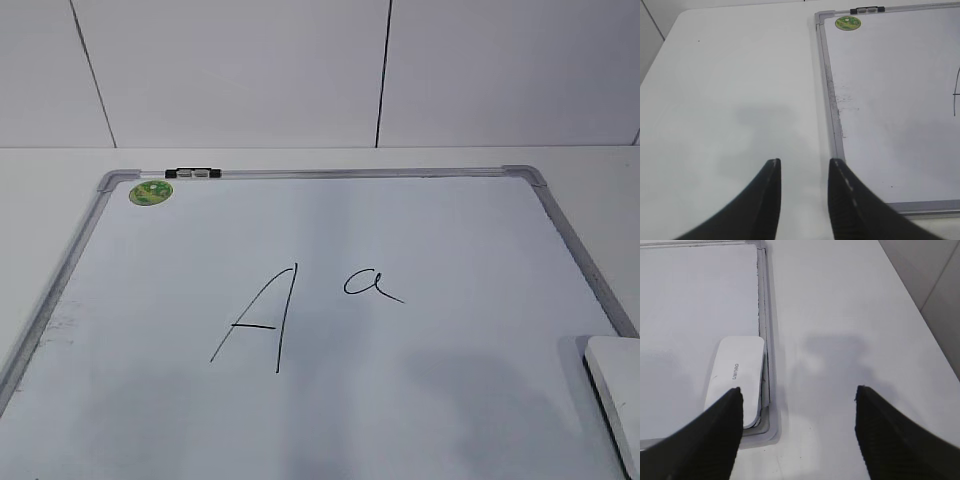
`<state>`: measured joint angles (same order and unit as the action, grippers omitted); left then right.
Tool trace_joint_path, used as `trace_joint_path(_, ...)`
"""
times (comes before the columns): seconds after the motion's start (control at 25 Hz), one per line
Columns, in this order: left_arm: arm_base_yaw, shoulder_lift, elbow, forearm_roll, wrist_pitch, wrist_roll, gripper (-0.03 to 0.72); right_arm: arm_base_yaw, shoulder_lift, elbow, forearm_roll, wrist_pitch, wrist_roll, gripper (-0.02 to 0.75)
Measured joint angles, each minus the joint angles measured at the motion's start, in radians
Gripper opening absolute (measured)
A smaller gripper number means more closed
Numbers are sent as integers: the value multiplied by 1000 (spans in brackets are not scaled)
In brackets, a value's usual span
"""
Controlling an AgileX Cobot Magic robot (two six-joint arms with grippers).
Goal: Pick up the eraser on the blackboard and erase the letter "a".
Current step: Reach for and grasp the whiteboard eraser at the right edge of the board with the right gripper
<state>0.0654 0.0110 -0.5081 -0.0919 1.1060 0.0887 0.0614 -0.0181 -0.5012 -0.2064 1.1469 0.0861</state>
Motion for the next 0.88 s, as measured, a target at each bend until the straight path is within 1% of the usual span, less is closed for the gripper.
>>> trace_joint_path(0.88, 0, 0, 0, 0, 0, 0, 244, 0, 0, 0, 0, -4, 0, 559)
